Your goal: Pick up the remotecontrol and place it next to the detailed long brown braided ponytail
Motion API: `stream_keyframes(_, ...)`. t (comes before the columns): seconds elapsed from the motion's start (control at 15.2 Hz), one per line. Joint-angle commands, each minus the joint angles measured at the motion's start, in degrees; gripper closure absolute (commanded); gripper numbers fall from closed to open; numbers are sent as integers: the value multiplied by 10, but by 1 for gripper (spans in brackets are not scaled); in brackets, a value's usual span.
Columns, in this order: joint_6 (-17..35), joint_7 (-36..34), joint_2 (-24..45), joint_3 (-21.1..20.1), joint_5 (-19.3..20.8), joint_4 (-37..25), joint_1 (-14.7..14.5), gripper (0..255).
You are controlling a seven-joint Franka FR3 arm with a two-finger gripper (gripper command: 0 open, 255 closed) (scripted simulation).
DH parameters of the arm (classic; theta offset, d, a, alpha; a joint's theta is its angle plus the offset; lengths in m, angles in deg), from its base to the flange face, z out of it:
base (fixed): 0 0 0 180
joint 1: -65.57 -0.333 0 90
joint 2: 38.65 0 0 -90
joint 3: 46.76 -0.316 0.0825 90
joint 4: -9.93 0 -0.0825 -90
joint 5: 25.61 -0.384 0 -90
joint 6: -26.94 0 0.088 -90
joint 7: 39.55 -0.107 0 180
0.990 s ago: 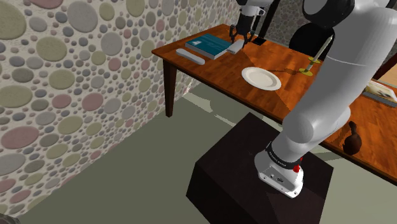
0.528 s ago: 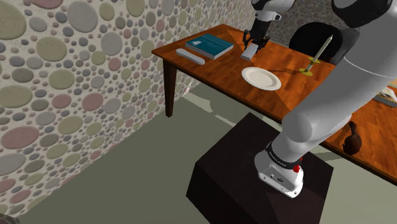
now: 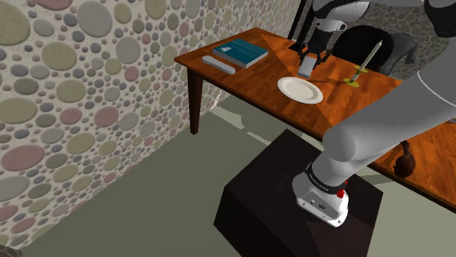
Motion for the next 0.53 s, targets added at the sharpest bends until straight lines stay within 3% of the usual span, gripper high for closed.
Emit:
stream_keyframes(0.0, 3, 14, -37, 10, 17, 37, 13, 255)
stream_keyframes(0.46, -7, 70, -132, 50, 70, 112, 65, 255)
